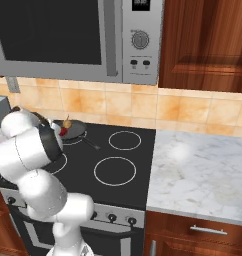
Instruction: Place the pan on the rear left burner on the stove. Then place the tomato and the onion in the pan and turn on the rear left burner.
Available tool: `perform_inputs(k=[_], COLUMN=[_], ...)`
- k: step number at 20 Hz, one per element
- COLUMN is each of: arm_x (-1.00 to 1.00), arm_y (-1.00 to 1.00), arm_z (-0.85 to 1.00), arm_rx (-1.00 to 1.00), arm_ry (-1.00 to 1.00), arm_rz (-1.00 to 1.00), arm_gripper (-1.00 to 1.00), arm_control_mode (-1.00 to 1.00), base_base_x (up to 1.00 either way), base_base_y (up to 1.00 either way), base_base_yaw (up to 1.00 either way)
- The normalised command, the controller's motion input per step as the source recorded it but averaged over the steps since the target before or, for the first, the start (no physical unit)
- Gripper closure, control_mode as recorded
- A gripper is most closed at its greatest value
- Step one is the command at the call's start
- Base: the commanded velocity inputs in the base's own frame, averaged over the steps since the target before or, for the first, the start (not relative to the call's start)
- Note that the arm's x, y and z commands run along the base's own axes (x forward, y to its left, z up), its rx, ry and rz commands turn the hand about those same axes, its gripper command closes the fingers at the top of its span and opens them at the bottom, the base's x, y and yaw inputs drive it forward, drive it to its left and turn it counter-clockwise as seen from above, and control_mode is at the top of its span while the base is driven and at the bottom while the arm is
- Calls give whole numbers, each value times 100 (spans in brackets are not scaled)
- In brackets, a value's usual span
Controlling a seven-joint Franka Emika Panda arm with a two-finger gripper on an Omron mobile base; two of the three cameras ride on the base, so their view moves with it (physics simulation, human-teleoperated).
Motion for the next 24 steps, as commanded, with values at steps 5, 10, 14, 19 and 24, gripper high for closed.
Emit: perform_inputs(k=[5,10,14,19,24], arm_x=[-75,-76,-79,-79,-68], arm_y=[1,7,9,4,2], arm_z=[61,43,21,2,0], arm_rx=[0,-3,-6,-5,-4], arm_ry=[-7,-15,-21,-21,-16], arm_rz=[-9,-5,0,0,0], arm_gripper=[-100,-100,-100,-100,-100], arm_control_mode=[-100,-100,-100,-100,-100], base_base_x=[0,0,0,0,0], base_base_y=[0,0,0,0,0], base_base_yaw=[0,0,0,0,0])
